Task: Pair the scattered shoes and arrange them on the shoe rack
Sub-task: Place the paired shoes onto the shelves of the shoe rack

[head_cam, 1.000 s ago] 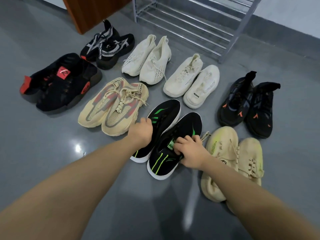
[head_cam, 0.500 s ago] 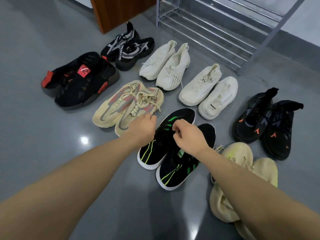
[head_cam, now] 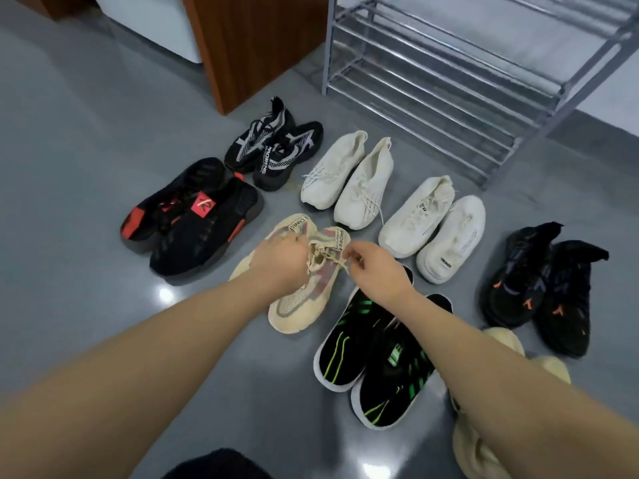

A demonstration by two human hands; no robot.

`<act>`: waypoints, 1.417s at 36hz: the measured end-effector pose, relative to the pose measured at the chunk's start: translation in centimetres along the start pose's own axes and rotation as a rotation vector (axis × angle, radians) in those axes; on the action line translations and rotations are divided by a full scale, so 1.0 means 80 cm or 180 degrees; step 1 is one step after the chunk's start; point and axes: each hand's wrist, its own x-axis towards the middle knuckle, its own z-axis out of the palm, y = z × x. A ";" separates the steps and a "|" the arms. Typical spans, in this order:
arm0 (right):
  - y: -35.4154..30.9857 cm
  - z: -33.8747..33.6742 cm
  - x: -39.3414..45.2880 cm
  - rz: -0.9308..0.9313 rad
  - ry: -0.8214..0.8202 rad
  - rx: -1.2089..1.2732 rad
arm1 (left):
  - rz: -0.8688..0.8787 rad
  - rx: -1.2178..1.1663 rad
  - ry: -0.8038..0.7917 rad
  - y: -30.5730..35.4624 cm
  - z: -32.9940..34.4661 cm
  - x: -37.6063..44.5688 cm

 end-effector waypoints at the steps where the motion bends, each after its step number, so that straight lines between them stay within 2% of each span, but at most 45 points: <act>1: -0.007 -0.004 0.003 -0.0021 0.0007 -0.0064 | -0.0030 -0.0076 0.0002 -0.005 -0.006 0.002; 12: -0.031 -0.011 0.043 0.0069 -0.0368 -0.0442 | -0.0203 -0.0800 -0.0384 -0.026 -0.034 0.022; 20: -0.007 0.029 0.093 -0.0587 -0.0817 -0.1396 | -0.0561 -0.1094 -0.0379 -0.036 0.005 0.038; 25: 0.006 0.059 0.112 -0.0886 -0.1205 -0.1648 | -0.0659 -0.1250 -0.0404 -0.033 0.040 0.037; 30: 0.012 0.079 0.113 -0.1195 -0.0855 -0.2153 | -0.0728 -0.1176 -0.0503 -0.029 0.077 0.038; 33: 0.014 0.075 0.116 -0.1569 -0.0726 -0.2027 | -0.0854 -0.1341 -0.0554 -0.023 0.090 0.035; 35: 0.014 0.065 0.118 -0.1831 -0.0823 -0.1937 | -0.1004 -0.1359 -0.0518 -0.019 0.090 0.029; 39: 0.013 0.038 0.113 -0.1874 -0.0886 -0.1584 | -0.1173 -0.1270 -0.0566 -0.010 0.076 0.020; 41: 0.009 0.021 0.110 -0.1874 -0.0682 -0.1535 | -0.1140 -0.1033 -0.0348 -0.005 0.056 0.017; 43: 0.002 0.003 0.107 -0.1737 -0.0505 -0.1329 | -0.1192 -0.0851 0.0075 -0.001 0.037 0.017; 45: -0.007 -0.010 0.107 -0.1589 -0.0363 -0.1038 | -0.1475 -0.0895 0.0598 0.003 0.021 0.019; 47: -0.017 -0.018 0.108 -0.1449 -0.0266 -0.0782 | -0.1921 -0.1075 0.0903 0.008 0.008 0.021; 49: -0.026 -0.023 0.109 -0.1303 -0.0276 -0.0545 | -0.2392 -0.1444 0.0847 0.012 -0.001 0.022; 51: -0.033 -0.025 0.111 -0.1126 -0.0312 -0.0225 | -0.2698 -0.2124 0.0768 0.013 -0.006 0.025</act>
